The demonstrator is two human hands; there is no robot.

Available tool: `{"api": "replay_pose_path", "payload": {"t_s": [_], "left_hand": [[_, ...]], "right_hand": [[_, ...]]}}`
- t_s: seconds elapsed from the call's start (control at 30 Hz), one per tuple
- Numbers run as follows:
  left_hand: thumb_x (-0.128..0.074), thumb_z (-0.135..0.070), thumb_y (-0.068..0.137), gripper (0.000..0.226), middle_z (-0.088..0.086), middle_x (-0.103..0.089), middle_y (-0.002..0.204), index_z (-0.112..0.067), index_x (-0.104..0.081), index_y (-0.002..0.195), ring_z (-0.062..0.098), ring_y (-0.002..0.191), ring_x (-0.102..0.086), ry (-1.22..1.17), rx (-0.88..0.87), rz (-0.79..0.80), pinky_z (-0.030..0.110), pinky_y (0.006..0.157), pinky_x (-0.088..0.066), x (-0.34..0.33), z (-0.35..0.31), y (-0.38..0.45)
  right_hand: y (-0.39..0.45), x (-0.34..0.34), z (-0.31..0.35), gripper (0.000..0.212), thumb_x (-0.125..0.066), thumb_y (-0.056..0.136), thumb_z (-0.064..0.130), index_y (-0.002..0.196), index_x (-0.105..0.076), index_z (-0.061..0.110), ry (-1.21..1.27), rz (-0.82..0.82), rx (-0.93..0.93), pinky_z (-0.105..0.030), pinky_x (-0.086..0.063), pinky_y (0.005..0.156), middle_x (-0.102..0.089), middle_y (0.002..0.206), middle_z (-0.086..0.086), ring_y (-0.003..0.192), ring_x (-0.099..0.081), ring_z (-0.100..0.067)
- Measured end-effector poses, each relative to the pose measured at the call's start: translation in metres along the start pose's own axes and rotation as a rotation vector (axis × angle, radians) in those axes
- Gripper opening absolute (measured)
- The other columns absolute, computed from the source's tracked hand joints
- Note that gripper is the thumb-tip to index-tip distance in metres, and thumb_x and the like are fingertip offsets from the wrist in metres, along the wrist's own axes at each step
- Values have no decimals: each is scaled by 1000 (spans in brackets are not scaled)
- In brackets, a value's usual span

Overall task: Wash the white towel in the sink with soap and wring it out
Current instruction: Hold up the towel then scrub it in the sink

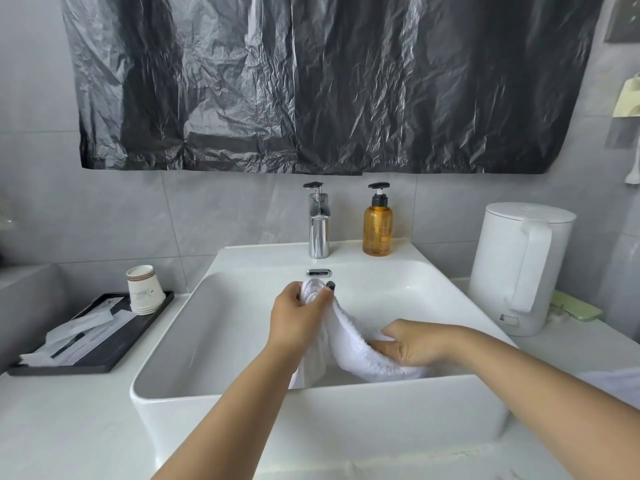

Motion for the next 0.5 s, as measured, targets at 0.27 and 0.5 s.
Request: {"api": "replay_pose_path", "payload": {"t_s": [0.27, 0.5], "left_hand": [[-65, -30, 96, 24, 1, -65, 81, -7, -71, 94, 13, 74, -57, -69, -155, 336, 27, 70, -47, -29, -15, -14], [-81, -41, 70, 44, 8, -65, 80, -7, -64, 92, 11, 72, -57, 49, -284, 241, 24, 66, -45, -23, -18, -11]], "right_hand": [[-8, 34, 27, 109, -91, 61, 42, 149, -26, 33, 238, -202, 173, -22, -42, 98, -42, 139, 16, 124, -46, -4], [2, 56, 51, 31, -66, 86, 5, 65, -46, 14, 413, -431, 265, -21, -25, 48, -35, 61, 3, 56, -32, -7]]}}
Point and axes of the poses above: each hand's wrist, its own y-axis towards the middle knuckle, its own x-axis out of the back of the hand, z = x × y, the point moved 7 cm from there along y, towards the middle knuckle
